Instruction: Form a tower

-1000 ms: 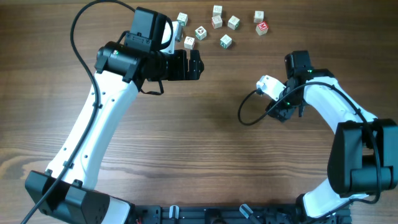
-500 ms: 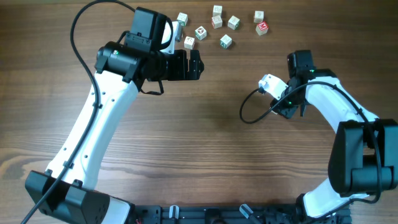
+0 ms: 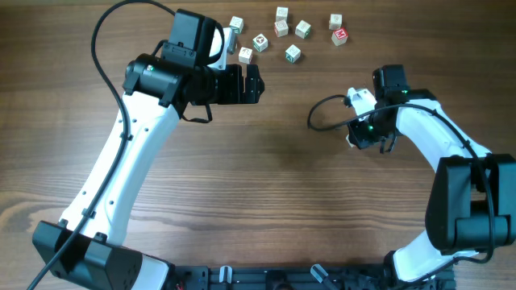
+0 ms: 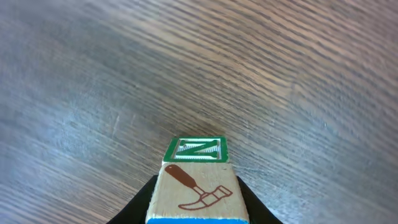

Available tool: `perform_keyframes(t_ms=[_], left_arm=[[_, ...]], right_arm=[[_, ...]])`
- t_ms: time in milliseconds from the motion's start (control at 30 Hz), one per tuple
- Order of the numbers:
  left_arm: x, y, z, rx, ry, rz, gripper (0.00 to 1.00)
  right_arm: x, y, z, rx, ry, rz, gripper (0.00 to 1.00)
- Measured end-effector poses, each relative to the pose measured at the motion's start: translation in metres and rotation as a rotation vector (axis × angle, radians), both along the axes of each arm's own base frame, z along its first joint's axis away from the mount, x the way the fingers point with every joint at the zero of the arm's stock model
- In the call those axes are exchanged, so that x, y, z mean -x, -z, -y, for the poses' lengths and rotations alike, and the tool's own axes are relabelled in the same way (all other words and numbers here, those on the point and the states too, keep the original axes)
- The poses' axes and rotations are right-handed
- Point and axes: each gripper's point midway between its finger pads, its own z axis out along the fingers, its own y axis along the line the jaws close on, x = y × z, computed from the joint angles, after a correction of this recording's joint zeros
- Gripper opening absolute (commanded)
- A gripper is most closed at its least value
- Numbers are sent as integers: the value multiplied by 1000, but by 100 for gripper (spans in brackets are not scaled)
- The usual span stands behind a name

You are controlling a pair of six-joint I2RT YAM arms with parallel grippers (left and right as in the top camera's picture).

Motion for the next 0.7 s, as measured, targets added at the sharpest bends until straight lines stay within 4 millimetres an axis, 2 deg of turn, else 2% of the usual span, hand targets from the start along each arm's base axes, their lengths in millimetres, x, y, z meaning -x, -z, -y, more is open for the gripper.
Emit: perform_keyframes(t_ms=[100,133,167,533,600,667,700], left_arm=[[0,0,0,0,0,-1,100],[0,0,0,0,0,-1,100],[0,0,0,0,0,0,100],[0,0,0,0,0,-1,100],[0,0,0,0,0,0,100],[0,0,0,0,0,0,100],[0,0,0,0,0,0,100]], right_arm=[[0,0,0,-15,127,-16,11],[-1,0,0,-18,146,-18,15],[-1,0,1,-19,170,-19,24],[-1,1,2,-15,208,-27,75],[1,1,2,-13,210,-32,81],[5,-1,3,-7,217,-58,97],[7,-5,3,-4,220,-76,100]])
